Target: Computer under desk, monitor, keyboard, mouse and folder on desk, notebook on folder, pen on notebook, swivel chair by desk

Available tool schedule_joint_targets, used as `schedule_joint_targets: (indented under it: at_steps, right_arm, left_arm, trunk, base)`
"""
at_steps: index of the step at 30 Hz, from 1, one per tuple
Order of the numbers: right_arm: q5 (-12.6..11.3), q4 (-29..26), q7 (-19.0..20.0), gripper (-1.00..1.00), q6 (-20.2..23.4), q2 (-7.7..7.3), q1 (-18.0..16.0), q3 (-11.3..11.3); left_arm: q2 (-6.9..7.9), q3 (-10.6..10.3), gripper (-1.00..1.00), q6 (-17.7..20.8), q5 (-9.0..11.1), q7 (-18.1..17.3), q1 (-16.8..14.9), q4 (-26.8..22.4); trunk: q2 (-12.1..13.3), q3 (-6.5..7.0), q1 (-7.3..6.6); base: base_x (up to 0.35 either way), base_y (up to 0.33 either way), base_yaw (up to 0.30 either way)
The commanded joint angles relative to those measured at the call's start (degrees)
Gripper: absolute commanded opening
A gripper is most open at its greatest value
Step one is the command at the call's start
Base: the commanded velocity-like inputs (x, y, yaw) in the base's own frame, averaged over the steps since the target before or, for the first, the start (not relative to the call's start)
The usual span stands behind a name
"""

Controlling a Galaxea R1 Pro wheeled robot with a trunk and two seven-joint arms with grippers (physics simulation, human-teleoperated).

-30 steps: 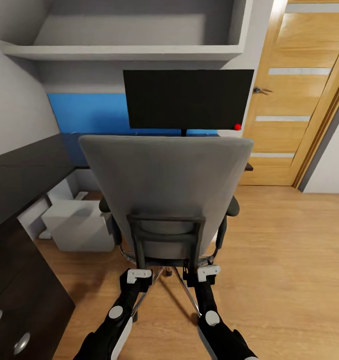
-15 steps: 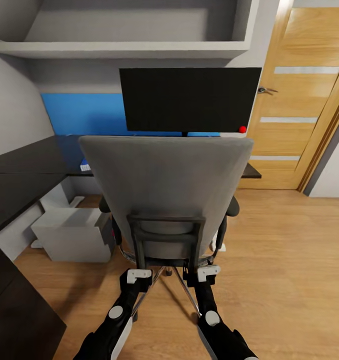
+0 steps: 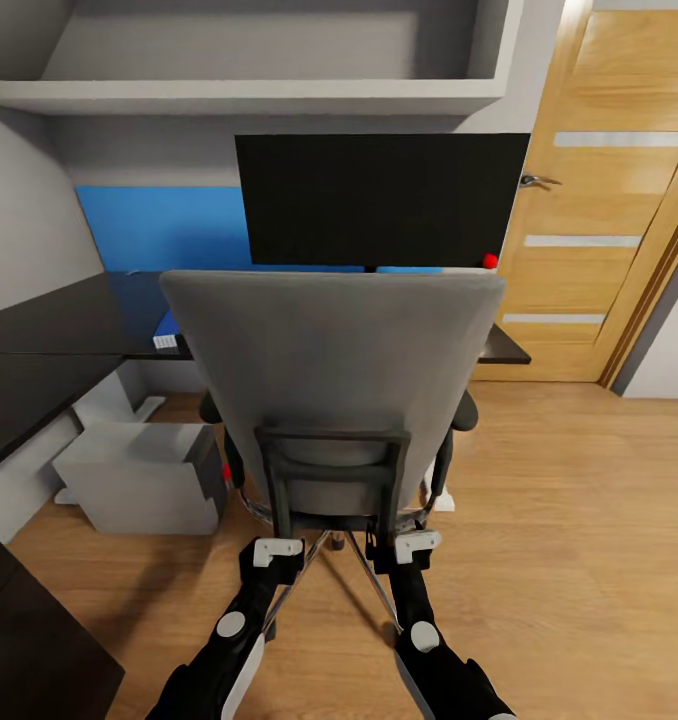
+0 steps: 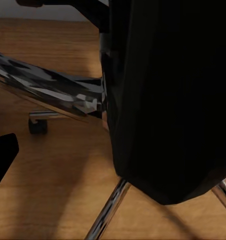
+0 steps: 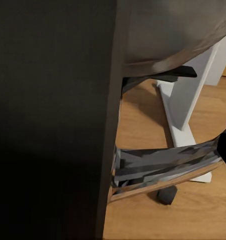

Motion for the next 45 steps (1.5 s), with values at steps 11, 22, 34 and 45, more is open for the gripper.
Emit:
schedule_joint_targets:
  at_steps: [11, 22, 34, 45]
  right_arm:
    - [0.6, 0.1, -0.5, 1.0, 0.0, 0.0, 0.0, 0.1]
    - [0.6, 0.1, -0.5, 1.0, 0.0, 0.0, 0.0, 0.1]
    - [0.6, 0.2, -0.6, 1.0, -3.0, 0.0, 0.0, 0.1]
    - [0.6, 0.2, -0.6, 1.0, -3.2, 0.0, 0.0, 0.1]
  left_arm:
    - [0.09, -0.1, 1.0, -0.2, -0.3, 0.4, 0.0, 0.0]
    - [0.09, -0.1, 1.0, -0.4, -0.3, 0.4, 0.0, 0.0]
    - [0.14, -0.1, 1.0, -2.5, -0.3, 0.4, 0.0, 0.0]
    - [0.17, -0.1, 1.0, -2.8, -0.3, 0.4, 0.0, 0.0]
  trunk:
    - [0.0, -0.05, -0.01]
    - [0.0, -0.05, -0.01]
    - [0.0, -0.05, -0.01]
    - [0.0, -0.05, -0.01]
  base:
    - [0.059, 0.0, 0.0]
    - [0.027, 0.0, 0.0]
    - [0.0, 0.0, 0.0]
    - [-0.182, -0.015, 0.0]
